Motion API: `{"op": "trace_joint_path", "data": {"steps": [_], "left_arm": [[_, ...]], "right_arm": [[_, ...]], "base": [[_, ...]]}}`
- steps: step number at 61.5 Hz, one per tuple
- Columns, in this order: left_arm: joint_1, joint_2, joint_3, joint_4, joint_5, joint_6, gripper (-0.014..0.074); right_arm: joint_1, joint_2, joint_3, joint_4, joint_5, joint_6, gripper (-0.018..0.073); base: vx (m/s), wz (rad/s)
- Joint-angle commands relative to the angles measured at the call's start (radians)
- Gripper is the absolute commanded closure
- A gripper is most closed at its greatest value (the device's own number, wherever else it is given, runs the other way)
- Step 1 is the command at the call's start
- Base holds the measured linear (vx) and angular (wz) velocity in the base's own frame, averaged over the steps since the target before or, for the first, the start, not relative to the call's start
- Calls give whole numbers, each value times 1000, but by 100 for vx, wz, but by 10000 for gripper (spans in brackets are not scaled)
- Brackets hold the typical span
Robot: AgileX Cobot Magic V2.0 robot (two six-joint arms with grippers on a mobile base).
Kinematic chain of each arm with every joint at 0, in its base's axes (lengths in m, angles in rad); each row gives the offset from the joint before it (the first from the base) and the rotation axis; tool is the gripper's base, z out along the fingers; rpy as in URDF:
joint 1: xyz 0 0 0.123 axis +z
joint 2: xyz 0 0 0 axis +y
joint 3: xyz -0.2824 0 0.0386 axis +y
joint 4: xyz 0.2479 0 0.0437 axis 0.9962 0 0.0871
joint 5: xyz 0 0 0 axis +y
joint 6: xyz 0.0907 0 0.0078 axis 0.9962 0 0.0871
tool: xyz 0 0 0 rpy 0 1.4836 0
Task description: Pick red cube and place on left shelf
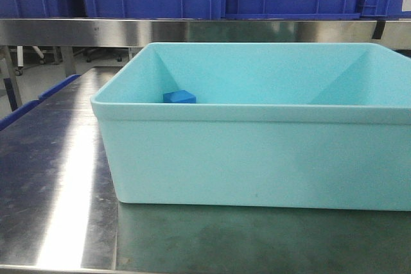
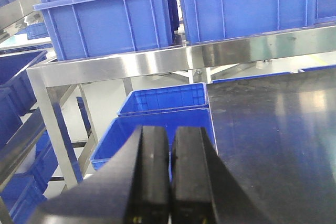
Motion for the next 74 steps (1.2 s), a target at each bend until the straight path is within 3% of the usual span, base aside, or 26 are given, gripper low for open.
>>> {"op": "trace_joint_path", "data": {"steps": [1, 37, 49, 67, 74], "left_arm": [[-5, 7, 22, -5, -91, 1, 491], [-5, 7, 22, -5, -91, 1, 491], [-5, 7, 22, -5, -91, 1, 491], [-5, 7, 22, -5, -91, 1, 491], [-5, 7, 22, -5, -91, 1, 491]], "right_arm": [[-5, -18, -25, -7, -99, -8, 504], [-5, -18, -25, -7, -176, -6, 504], [-3, 9, -45, -7, -213, 46, 504], [-3, 331, -310, -7, -199, 75, 504], [-2, 502, -469, -7, -73, 75, 504]], "base": [[0, 0], [0, 0], [0, 0], [0, 0], [0, 0]]}}
